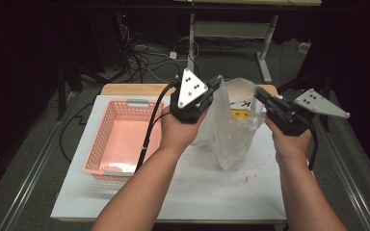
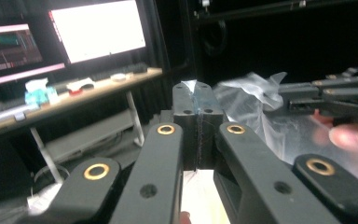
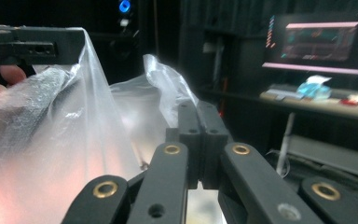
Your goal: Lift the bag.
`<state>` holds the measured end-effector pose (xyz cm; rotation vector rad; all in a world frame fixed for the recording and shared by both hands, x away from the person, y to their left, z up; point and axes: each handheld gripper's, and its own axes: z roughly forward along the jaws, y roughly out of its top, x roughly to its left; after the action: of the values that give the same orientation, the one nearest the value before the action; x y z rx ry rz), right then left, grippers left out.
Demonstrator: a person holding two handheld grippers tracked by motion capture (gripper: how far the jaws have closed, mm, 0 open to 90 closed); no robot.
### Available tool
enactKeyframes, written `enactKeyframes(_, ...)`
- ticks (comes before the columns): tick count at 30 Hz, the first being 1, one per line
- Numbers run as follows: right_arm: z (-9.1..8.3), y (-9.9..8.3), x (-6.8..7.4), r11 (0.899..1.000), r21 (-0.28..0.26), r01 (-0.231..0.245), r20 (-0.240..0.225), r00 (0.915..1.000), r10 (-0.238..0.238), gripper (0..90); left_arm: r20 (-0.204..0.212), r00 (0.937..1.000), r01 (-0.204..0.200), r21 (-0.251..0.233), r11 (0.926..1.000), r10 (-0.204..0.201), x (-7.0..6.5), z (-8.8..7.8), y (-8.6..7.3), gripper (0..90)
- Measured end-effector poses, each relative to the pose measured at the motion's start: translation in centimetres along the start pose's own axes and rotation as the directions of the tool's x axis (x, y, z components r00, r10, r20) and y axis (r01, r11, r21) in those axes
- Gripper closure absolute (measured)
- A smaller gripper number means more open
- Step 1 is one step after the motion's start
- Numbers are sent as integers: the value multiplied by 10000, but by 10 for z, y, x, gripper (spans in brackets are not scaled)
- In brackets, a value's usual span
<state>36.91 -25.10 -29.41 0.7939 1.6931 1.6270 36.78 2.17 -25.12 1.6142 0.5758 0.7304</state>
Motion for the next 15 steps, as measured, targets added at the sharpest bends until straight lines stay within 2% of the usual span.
enactKeyframes(4, -6, 20, -12, 9993, -371, 83, 482, 9988, -65, 900, -259, 9997, -60, -291, 9996, 52, 8, 10, 20, 885)
enactKeyframes(6, -8, 23, -18, 9992, -391, 126, 652, 9978, -101, 900, -330, 9994, -56, -42, 10000, 54, 11, 17, 19, 885)
enactKeyframes(8, -8, 20, -22, 9997, -195, 139, 803, 9967, -123, 900, -398, 9992, 72, 378, 9993, -57, 15, 25, 10, 885)
enactKeyframes(11, -4, 4, -29, 9996, 284, 23, 957, 9954, -50, 900, -471, 9980, 469, 914, 9947, -427, 22, 32, -15, 883)
enactKeyframes(14, -1, -15, -34, 9969, 742, -272, 1049, 9943, 193, 900, -561, 9955, 828, 1308, 9879, -761, 28, 32, -35, 879)
enactKeyframes(15, 0, -19, -36, 9958, 890, -206, 1054, 9944, 112, 900, -576, 9952, 866, 1382, 9866, -793, 29, 29, -43, 877)
